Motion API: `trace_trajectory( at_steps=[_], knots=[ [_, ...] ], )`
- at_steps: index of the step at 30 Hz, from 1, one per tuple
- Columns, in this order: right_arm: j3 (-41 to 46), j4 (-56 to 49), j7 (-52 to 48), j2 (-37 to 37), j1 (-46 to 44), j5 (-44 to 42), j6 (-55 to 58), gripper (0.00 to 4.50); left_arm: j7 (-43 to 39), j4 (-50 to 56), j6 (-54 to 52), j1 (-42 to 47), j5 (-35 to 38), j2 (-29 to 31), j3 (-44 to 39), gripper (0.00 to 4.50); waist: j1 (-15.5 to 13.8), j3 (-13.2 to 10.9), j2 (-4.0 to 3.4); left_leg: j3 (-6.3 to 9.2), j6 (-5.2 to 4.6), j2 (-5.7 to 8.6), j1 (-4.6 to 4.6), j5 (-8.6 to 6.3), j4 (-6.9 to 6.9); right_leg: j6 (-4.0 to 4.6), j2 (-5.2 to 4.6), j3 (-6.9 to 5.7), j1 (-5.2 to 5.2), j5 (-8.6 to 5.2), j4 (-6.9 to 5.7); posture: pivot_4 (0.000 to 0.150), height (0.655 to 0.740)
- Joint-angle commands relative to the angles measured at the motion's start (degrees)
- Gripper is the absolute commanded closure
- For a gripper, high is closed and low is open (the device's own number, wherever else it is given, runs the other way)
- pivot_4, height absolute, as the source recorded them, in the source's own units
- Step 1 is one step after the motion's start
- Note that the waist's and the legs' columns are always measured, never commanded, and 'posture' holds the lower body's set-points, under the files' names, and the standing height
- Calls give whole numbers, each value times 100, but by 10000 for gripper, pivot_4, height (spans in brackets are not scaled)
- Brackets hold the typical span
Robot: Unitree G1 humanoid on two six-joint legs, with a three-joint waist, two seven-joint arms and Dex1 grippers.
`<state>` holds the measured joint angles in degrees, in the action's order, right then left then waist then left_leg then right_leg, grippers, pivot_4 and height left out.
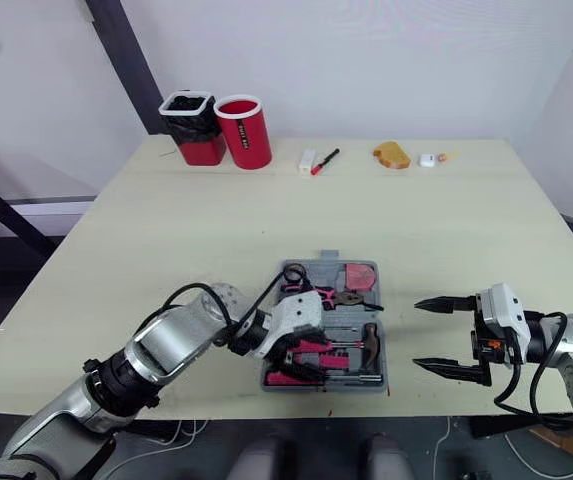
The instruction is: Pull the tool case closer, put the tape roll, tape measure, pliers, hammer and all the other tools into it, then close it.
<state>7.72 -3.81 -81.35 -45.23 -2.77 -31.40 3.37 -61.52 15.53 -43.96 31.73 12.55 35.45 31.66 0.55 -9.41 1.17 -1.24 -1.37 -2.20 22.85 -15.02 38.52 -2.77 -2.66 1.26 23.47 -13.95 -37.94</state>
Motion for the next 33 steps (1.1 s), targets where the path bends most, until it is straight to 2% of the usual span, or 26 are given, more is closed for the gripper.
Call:
trace_trajectory(
  at_steps=[1,3,4,5,9,10,20,33],
  knots=[
    [89,-34,16,29,-40,0,-139,0,34,-619,1421,-253,-75,-183,-419,13755,-3,1,-2,-1,0,0,-1,0,0,0,0,1,0,0,-1,1500,7371],
    [75,-26,38,58,-48,16,-147,0,-146,-856,1881,-393,-7,-219,-541,13755,-2,1,-2,-2,0,0,0,0,1,0,0,0,0,0,-1,1500,7371],
    [69,-19,44,71,-52,26,-154,0,-226,-959,2110,-455,11,-236,-586,18864,-5,1,-2,-2,0,0,0,0,1,0,0,1,0,0,-1,1500,7371],
    [67,-15,48,81,-52,33,-160,0,-332,-1033,2276,-522,55,-247,-622,21785,-6,1,-2,-2,0,0,0,0,1,0,0,0,0,0,-1,1500,7371],
    [74,1,75,99,-50,46,-191,0,-661,-1250,2738,-708,68,-263,-646,41275,-14,2,-2,-3,0,0,0,0,1,0,-1,1,0,1,0,1500,7371],
    [79,1,84,102,-48,49,-199,0,-749,-1319,2874,-733,-9,-236,-601,44103,-15,1,-2,-3,0,0,0,0,1,0,-1,1,0,1,0,1500,7371],
    [146,-64,181,119,79,59,-242,0,-1241,-1806,3607,-920,-379,-330,-331,44103,-18,2,-3,-3,0,0,0,0,1,0,-1,0,0,1,-1,1500,7371],
    [198,-240,143,51,192,-122,-95,0,-1420,-2553,4180,-1017,-851,-484,-101,44103,-18,6,-7,-2,0,0,-2,0,1,0,-1,0,-2,1,-2,1500,7371]
  ],
)
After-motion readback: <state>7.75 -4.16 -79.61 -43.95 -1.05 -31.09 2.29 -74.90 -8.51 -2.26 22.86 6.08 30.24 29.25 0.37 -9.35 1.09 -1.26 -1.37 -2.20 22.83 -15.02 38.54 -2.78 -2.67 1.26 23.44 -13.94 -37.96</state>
